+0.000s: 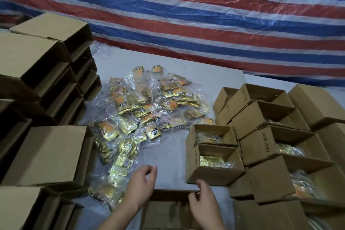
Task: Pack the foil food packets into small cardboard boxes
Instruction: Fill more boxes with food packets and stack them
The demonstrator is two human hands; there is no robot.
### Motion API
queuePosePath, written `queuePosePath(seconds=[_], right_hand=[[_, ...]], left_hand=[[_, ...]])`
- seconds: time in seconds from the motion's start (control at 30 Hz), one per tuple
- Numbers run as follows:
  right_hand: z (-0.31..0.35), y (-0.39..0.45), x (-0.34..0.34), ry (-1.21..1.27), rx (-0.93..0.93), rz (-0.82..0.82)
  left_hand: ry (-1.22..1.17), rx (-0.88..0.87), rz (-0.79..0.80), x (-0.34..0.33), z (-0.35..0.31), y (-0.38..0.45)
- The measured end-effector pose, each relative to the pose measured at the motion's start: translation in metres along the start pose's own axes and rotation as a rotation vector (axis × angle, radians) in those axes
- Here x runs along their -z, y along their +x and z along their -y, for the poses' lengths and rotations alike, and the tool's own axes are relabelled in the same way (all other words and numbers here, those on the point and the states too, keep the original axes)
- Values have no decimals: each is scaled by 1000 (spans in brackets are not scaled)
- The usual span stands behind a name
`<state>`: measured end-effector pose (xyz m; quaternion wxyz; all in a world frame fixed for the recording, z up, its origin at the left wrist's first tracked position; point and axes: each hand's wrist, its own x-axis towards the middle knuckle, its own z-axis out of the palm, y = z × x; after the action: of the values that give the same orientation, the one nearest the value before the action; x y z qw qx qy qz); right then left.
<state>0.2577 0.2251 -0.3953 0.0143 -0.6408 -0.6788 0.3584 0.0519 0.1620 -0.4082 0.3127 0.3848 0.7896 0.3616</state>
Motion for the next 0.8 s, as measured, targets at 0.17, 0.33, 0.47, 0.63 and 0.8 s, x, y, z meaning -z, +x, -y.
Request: queuePosePath(seconds=[0.17, 0.33, 0.47, 0.63, 0.8], right_hand=[[8, 1, 6, -40, 232, -31], [13, 4, 0, -127, 321, -21], [8, 7, -8, -257, 348, -22], [0, 12, -18, -367, 324, -22], [2, 16, -19, -387, 318, -43]], left_hand=[[359, 196, -63, 11, 26, 70], [603, 361, 38, 12, 60, 108], [621, 393, 21, 4, 75, 117], [596, 438, 27, -2, 82, 122], [648, 456, 91, -4, 79, 125]])
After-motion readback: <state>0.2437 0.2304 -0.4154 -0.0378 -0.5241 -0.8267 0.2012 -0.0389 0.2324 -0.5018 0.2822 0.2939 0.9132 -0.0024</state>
